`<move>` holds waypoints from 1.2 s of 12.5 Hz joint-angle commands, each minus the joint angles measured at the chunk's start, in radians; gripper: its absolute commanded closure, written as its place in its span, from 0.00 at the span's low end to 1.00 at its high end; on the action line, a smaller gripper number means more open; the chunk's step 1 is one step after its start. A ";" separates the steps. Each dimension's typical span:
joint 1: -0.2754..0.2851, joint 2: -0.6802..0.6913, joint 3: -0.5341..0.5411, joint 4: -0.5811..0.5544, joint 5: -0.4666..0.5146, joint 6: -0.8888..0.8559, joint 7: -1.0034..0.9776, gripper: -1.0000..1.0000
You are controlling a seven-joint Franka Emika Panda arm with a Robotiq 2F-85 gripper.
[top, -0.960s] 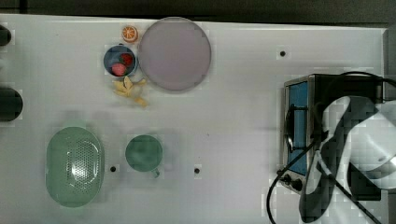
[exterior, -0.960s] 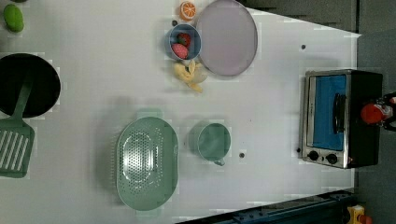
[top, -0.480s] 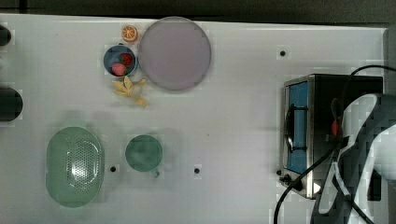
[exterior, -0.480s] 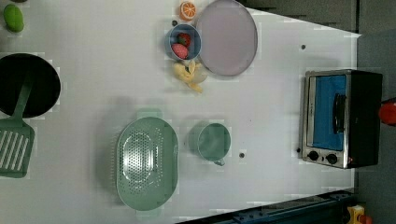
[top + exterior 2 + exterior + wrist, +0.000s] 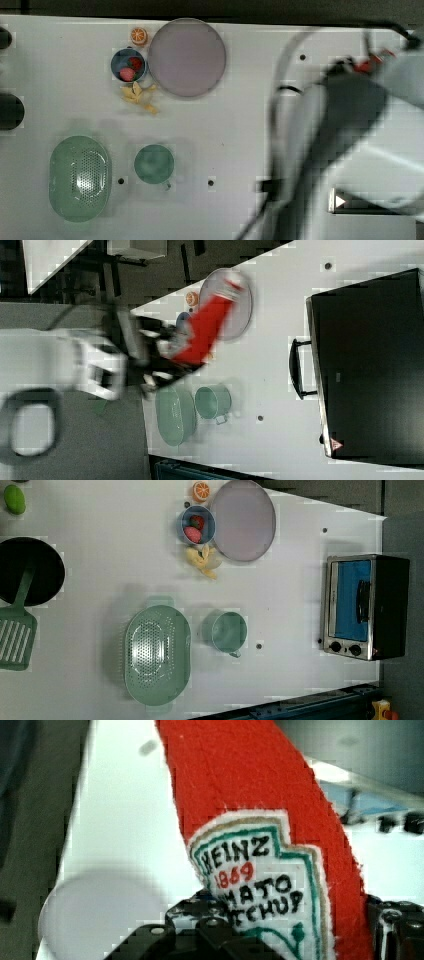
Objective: Pick Ketchup from oven and place it on table.
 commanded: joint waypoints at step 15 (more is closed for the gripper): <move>0.079 0.175 0.188 -0.676 -0.034 0.679 0.028 0.38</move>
